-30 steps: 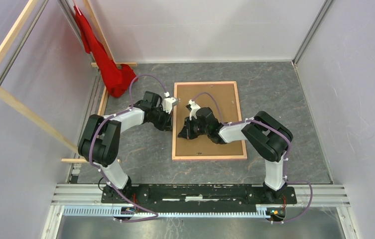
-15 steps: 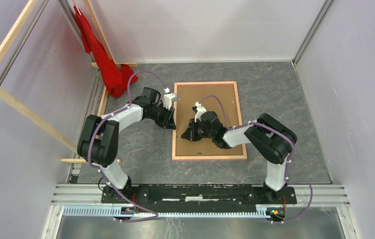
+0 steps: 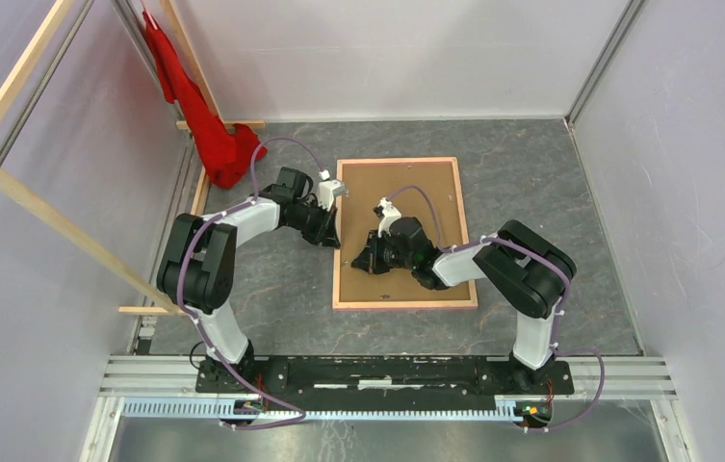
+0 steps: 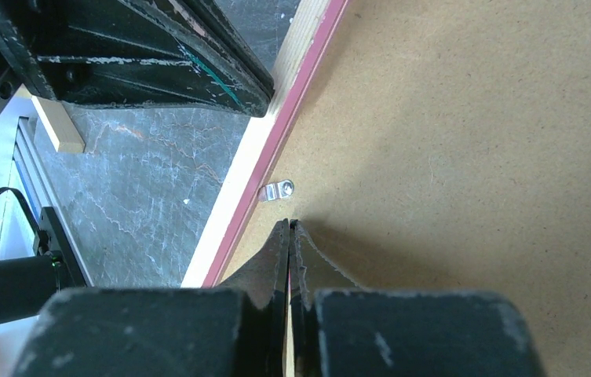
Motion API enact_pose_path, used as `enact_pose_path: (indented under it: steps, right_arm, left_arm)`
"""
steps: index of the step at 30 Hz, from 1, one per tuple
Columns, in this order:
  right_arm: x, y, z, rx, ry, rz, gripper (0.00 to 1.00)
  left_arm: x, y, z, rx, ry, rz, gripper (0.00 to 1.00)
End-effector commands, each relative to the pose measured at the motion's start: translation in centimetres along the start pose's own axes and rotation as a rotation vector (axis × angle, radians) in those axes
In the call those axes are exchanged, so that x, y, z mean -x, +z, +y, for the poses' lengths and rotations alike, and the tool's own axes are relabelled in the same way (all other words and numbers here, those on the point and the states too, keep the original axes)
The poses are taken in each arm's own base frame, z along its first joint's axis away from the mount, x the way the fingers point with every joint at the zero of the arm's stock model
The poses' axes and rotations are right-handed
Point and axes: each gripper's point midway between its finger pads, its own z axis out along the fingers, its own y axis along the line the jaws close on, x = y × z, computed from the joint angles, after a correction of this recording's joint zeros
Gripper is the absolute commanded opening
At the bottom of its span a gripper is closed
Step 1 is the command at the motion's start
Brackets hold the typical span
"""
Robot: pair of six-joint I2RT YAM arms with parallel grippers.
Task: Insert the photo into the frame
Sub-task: Install the photo frame at the center of the board.
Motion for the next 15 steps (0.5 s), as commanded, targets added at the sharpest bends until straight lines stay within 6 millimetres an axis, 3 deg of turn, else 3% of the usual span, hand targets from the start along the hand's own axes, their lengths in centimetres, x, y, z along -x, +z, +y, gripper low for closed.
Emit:
enact_pose_path:
  steps: [1, 5, 9, 15]
  right_arm:
    - [-1.2, -0.5, -1.0, -0.048, -0.002, 0.027, 0.00]
    - [-1.2, -0.6, -0.9, -0.049, -0.003, 0.024, 0.00]
    - [-1.0, -0.6, -0.7, -0.045, -0.005, 0.020, 0.00]
    - [-1.2, -0.5, -0.5, -0.047, -0.014, 0.023, 0.00]
  left_arm:
    - [0.8, -1.1, 0.0, 0.034, 0.011, -0.033, 0.16]
    - [1.8, -2.0, 0.2, 0.054, 0.028, -0.063, 0.26]
    - [1.7, -1.6, 0.6, 0.061, 0.022, -0.057, 0.38]
    - [0.4, -0.6, 1.3, 0.067, -0.001, -0.030, 0.42]
